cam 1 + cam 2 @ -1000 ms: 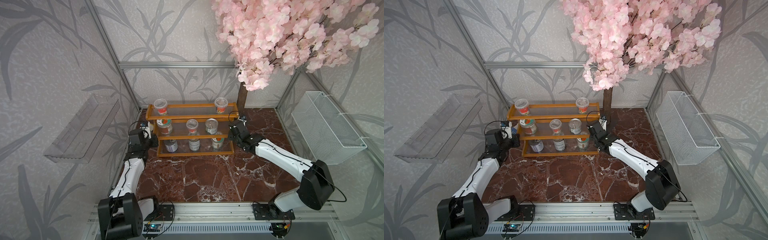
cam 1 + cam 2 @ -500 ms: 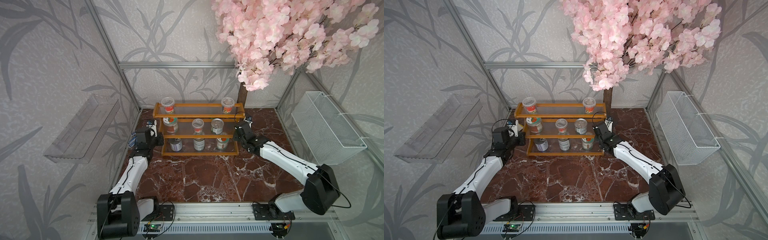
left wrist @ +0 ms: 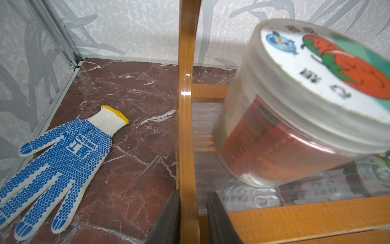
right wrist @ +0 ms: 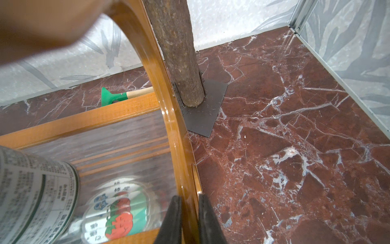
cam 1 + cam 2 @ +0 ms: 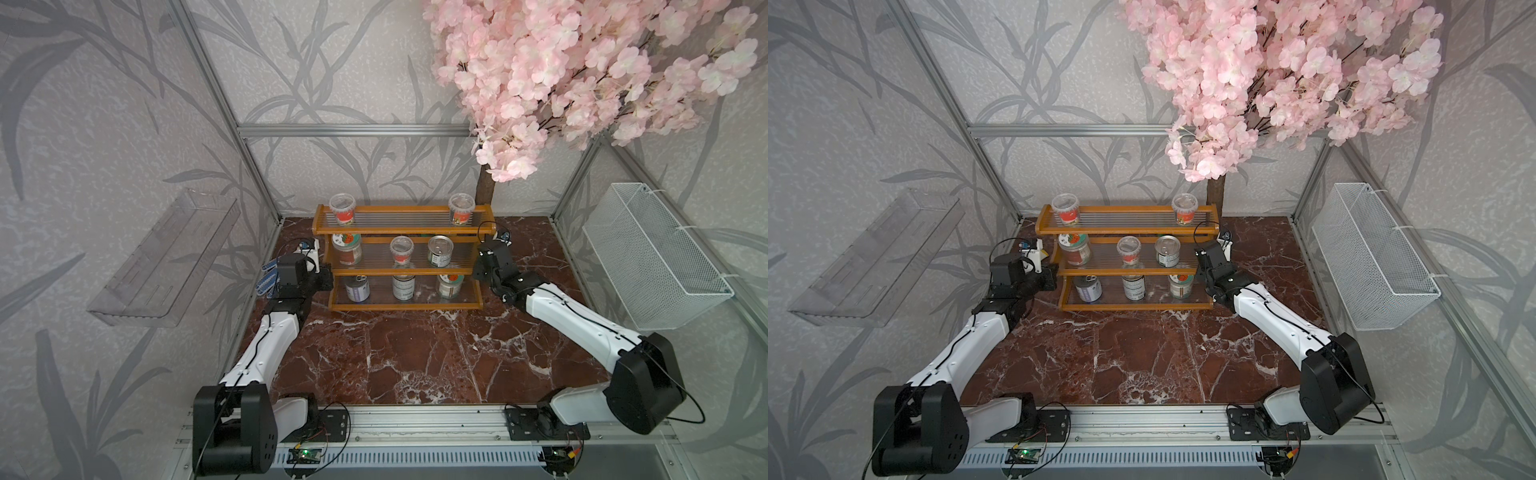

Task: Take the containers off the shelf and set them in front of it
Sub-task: Move the shelf to the center of the board.

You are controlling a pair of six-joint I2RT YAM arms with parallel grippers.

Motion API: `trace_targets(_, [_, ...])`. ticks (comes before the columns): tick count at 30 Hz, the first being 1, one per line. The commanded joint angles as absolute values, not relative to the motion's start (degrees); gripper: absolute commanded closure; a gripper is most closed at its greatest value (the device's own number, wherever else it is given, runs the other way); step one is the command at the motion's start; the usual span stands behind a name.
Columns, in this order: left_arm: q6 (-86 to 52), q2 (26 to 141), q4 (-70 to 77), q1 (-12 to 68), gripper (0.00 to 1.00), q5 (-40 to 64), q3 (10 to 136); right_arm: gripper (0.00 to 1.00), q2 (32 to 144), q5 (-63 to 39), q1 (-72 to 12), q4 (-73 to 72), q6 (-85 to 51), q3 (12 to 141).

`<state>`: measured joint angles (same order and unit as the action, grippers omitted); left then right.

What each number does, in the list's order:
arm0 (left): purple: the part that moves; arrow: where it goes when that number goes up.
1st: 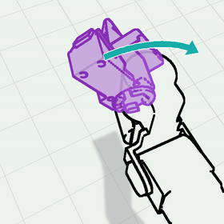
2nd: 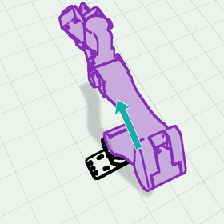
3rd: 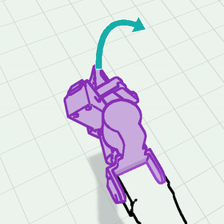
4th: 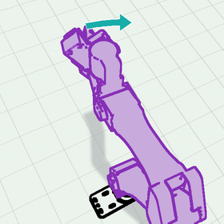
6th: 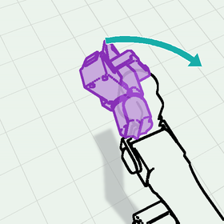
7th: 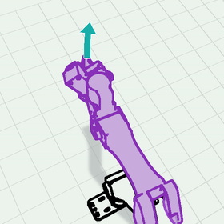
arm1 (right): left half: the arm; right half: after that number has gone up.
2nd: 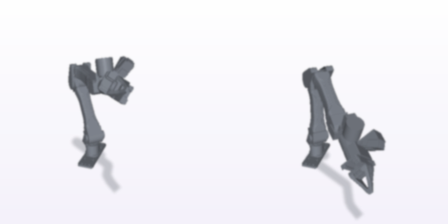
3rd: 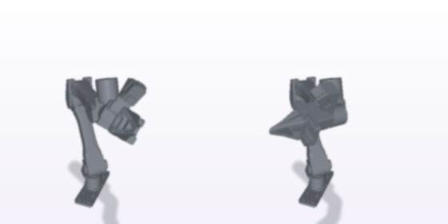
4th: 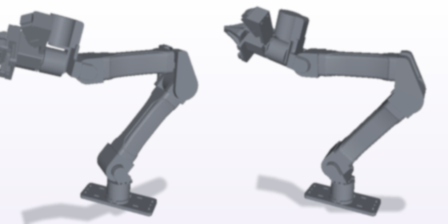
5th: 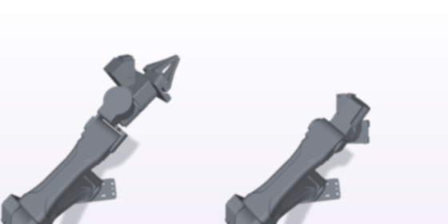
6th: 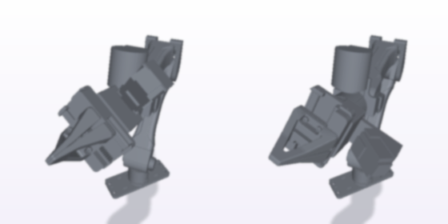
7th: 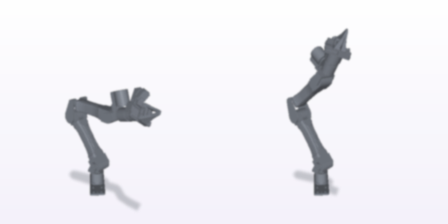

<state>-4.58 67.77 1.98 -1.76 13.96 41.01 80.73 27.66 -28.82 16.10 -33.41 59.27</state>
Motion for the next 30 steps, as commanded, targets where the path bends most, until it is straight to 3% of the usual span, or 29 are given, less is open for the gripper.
trace_targets(1, [-4.3, 67.9, 1.4, 2.0, 0.74, 25.8, 41.5, 1.0, 81.0, 29.1, -30.1, 19.8, -25.6, 58.5])
trace_targets(16, [-4.1, 67.7, 1.6, 1.9, 0.61, 24.0, 42.4, 0.76, 79.5, 31.8, -30.2, 19.3, -24.5, 58.6])
trace_targets(30, [-2.6, 71.7, 2.5, 1.0, 0.61, 23.1, 45.2, 0.72, 77.0, 31.4, -30.1, 19.8, -24.1, 57.6])
